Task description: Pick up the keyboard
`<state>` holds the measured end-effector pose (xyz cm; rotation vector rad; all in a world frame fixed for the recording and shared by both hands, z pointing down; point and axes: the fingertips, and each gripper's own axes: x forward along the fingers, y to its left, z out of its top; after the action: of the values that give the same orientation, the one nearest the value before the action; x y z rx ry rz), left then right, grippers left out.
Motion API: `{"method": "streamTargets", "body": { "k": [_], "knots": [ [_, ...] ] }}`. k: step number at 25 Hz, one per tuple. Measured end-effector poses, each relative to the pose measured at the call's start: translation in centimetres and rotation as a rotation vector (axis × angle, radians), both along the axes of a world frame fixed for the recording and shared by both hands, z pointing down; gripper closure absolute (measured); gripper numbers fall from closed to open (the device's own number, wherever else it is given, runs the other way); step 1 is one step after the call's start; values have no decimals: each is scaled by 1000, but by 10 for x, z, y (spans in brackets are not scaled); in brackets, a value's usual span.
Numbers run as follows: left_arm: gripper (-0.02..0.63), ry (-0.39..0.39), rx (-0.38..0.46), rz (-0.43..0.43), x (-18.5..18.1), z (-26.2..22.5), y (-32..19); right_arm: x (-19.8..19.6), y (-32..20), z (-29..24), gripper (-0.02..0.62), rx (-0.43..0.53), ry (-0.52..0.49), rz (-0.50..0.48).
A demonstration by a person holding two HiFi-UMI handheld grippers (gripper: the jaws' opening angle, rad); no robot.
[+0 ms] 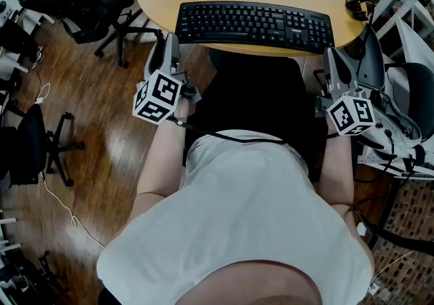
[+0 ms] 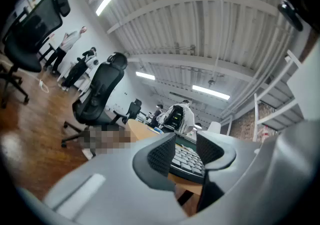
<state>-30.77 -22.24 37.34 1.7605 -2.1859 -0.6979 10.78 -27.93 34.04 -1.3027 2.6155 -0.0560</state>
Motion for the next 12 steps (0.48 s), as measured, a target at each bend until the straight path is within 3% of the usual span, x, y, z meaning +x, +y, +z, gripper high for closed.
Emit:
{"method": "streamTargets", "body": {
  "k": [6, 8, 12],
  "knots": [
    [160, 481, -37, 104, -5, 51, -33, -3, -7, 2, 592, 6, -1, -1],
    [160, 556, -59, 134, 3, 61, -40, -1, -7, 2, 592, 3, -2, 2],
    [161, 630, -74, 145, 7, 68, -48, 1, -7, 2, 592, 4, -1, 5]
  ]
}}
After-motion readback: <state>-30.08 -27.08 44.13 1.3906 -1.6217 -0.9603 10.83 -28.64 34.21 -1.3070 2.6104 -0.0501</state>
